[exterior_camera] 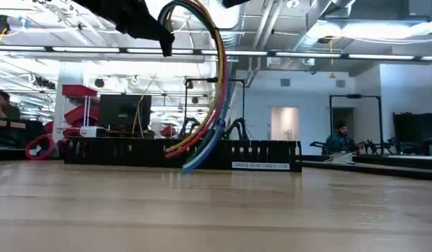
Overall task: Ziptie cables
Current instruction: Put the zip tied cable into the black cable duct
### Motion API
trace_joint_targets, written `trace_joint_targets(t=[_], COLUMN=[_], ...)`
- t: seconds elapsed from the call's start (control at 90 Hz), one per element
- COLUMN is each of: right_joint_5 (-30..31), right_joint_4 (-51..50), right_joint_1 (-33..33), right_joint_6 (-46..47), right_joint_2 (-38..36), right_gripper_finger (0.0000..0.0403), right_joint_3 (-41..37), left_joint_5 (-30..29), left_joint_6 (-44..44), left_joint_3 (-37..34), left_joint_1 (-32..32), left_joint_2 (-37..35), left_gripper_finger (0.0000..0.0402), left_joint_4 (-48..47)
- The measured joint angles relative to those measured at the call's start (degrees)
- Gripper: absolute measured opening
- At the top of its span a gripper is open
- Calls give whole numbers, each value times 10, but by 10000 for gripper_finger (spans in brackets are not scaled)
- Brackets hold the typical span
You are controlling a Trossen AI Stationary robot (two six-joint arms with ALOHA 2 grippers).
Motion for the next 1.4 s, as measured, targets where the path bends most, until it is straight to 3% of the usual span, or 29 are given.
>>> trace_joint_targets(t=[0.2,0.544,0.667,0.9,1.144,1.4], right_joint_5=[5,-32,-32,4,8,-58], right_joint_4=[51,110,86,33,22,-36], right_joint_1=[-17,-65,-70,-60,-58,-58], right_joint_6=[-20,-20,-16,-16,-21,-34], right_joint_2=[10,89,93,88,81,38], right_gripper_finger=[232,228,186,20,18,7], right_joint_3=[0,0,0,2,2,1], left_joint_5=[-1,0,-17,-40,-51,-54], left_joint_6=[13,23,24,8,-29,-53], left_joint_3=[0,0,0,-1,-1,-1], left_joint_1=[6,14,14,14,14,12], left_joint_2=[0,0,-12,-79,-131,-103], left_gripper_finger=[23,23,23,23,23,23], left_joint_4=[1,7,-11,-66,-125,-141])
